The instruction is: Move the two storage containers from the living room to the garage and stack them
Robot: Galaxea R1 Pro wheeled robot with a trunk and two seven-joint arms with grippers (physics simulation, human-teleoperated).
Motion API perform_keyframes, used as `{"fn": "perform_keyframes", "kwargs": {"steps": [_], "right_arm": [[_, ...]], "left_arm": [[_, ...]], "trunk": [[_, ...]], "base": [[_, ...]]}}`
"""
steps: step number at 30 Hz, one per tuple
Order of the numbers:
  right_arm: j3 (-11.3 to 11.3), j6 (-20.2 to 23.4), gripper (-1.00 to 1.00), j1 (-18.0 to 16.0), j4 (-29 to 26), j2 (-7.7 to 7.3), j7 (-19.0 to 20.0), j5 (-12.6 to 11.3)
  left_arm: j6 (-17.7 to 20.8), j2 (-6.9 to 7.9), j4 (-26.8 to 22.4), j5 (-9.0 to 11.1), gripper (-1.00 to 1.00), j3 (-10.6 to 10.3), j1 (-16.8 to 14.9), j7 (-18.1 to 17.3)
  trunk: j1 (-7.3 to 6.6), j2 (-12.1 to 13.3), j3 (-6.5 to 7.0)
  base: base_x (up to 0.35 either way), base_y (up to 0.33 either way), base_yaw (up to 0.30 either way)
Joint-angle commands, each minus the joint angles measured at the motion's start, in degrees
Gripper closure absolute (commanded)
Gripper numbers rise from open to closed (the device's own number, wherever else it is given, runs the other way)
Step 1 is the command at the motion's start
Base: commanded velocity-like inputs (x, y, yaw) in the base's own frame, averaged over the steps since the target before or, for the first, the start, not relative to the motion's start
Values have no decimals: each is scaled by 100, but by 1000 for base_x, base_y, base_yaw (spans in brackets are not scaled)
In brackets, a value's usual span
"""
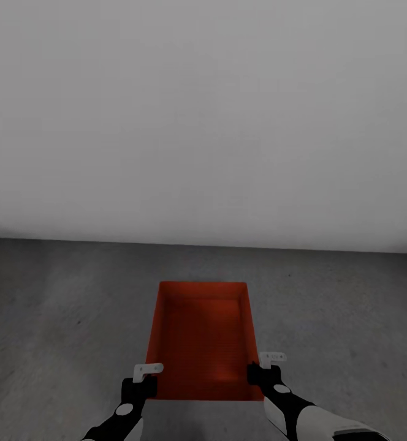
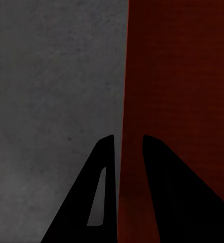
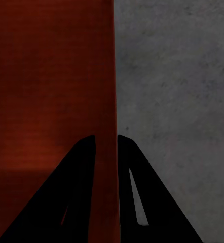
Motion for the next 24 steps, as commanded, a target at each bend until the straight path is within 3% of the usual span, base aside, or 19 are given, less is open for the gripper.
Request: {"fn": "perform_keyframes", "kwargs": {"steps": [1, 10, 24], "right_arm": [[-384, -30, 100, -4, 11, -54, -123, -131], [-384, -30, 100, -6, 11, -52, -130, -131], [-391, -32, 100, -5, 11, -52, -132, -130]], "left_arm": [[-12, 4, -17, -37, 100, 76, -4, 38], [-12, 4, -17, -40, 100, 76, -4, 38], [-12, 4, -17, -38, 100, 76, -3, 38]], "trunk": [[1, -4, -4], [1, -4, -4], [308, -566, -256]], "base": [[0, 0, 0], [0, 0, 0], [0, 0, 0]]}}
